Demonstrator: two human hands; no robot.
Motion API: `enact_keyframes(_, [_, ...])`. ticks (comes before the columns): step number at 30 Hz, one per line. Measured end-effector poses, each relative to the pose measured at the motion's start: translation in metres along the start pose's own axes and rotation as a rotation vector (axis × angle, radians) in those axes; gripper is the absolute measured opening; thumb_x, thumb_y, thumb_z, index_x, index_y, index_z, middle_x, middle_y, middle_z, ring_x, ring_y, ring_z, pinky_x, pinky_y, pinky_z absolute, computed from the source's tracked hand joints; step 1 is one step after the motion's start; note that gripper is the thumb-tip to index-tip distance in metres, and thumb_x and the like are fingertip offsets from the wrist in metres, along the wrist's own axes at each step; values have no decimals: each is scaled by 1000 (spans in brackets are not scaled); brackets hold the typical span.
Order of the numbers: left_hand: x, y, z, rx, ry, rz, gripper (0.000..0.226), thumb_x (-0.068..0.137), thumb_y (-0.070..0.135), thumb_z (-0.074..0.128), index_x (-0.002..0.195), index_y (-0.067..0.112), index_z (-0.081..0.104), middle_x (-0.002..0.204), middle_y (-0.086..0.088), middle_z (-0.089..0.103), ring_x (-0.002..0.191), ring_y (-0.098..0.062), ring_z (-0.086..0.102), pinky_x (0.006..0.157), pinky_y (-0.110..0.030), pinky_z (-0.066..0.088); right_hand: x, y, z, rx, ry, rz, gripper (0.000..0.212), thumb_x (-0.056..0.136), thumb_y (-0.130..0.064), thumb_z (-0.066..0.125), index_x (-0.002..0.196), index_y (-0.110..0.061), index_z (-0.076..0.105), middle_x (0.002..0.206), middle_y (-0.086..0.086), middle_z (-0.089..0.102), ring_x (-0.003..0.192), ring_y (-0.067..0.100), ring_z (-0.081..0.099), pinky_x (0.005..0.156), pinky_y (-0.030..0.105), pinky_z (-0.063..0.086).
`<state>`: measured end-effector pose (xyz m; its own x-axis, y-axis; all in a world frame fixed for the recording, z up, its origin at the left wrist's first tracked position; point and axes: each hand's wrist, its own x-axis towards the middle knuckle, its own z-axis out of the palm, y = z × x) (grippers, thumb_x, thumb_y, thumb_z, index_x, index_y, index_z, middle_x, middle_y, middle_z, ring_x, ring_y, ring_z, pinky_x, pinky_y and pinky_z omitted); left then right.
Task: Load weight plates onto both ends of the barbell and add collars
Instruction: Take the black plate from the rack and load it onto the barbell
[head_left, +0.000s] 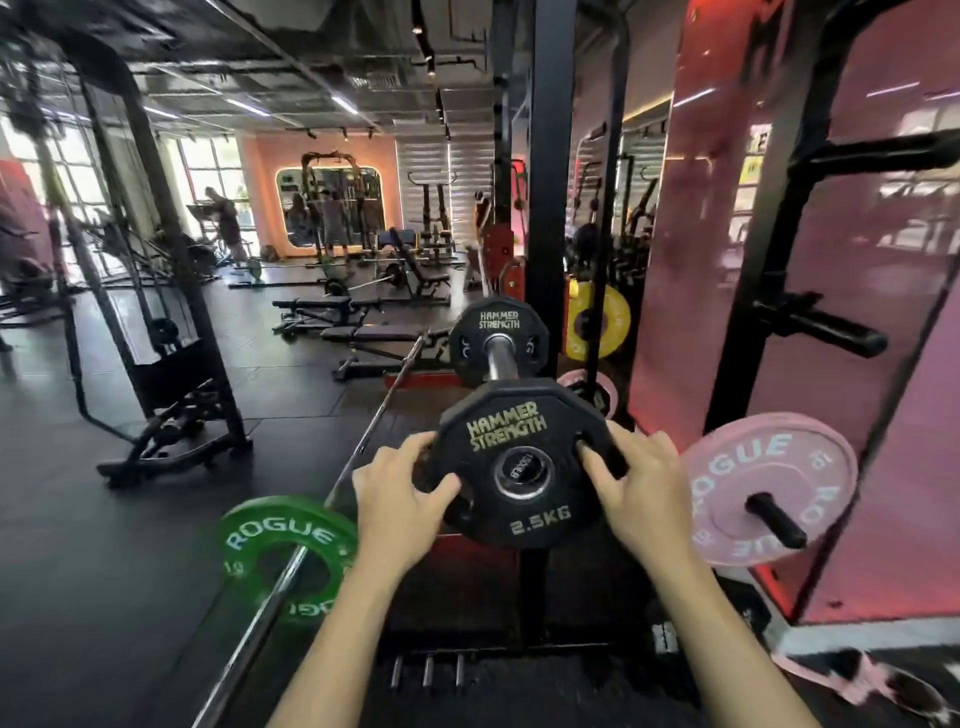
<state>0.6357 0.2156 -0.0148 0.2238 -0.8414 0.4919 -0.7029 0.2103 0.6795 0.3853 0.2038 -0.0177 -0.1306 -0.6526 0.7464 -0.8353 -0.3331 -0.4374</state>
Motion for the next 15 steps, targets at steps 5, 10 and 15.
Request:
enact_keyframes(5, [12,-14,10,-116,-72,42,47,69,45,63,115,35,65,84,14,55,92,-20,57,99,-50,43,-7,0,10,-58,53,26,29,91,-38,61,114,-20,68,72,-3,59,75,19,43,66,33,38])
enact_keyframes(10, [20,-21,16,-147,-36,96,53,65,51,55,114,35,67,82,11,52,85,-13,51,99,-47,40,-14,3,23,-73,130,26,39,91,-39,49,116,-14,64,75,-2,58,77,21,44,68,39,43])
enact_keyframes(15, [29,-26,26,-77,-31,93,55,74,50,55,127,37,62,84,5,53,94,-21,52,99,-41,31,-10,-2,34,-77,91,107,37,94,-38,48,123,-20,61,78,-3,60,78,26,50,71,42,43])
